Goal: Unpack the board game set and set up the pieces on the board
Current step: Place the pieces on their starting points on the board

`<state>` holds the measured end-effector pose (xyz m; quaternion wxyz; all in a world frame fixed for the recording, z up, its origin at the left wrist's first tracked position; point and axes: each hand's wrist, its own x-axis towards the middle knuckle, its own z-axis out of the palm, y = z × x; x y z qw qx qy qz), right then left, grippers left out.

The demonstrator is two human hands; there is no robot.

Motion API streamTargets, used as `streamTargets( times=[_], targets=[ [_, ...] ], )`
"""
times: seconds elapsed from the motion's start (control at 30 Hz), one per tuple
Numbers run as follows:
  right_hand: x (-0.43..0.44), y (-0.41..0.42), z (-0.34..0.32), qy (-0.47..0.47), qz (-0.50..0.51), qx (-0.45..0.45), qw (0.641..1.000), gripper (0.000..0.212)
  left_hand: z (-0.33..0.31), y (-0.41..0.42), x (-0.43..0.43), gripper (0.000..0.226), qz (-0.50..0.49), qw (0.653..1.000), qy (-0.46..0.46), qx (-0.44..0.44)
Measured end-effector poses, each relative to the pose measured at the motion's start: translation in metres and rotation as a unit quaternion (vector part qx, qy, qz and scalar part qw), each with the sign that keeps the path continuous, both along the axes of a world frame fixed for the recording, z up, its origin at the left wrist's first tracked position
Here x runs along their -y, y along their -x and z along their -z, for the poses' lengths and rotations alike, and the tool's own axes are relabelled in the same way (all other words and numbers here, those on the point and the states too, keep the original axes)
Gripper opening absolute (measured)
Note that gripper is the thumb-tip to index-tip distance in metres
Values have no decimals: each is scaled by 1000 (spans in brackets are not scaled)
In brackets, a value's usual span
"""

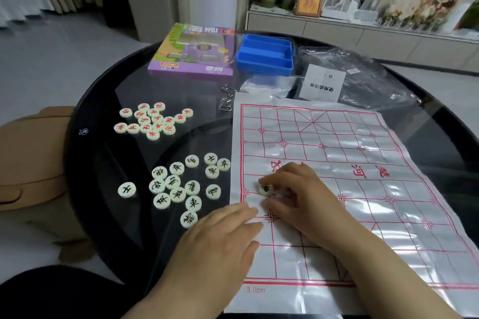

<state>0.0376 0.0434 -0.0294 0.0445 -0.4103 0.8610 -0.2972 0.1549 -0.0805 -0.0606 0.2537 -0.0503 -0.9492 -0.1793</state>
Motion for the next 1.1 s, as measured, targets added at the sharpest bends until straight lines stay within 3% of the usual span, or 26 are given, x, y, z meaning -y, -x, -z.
streamTargets(
  times=[0.2,0.57,0.83,1.0,1.1],
  targets=[
    [1,2,-6,-5,21,35,999,21,-3,-14,4,31,6,1000,9,-10],
    [28,-13,-8,49,37,90,994,33,4,-13,2,34,-15,999,20,-42],
    [32,4,-11,20,0,77,997,30,10,1,3,36,-34,999,18,-27],
    [29,4,-9,36,-11,94,995,41,8,1,4,36,-22,1000,5,7],
    [32,0,-5,37,45,53,997,44,6,-1,5,35,-30,1000,4,5]
  ],
)
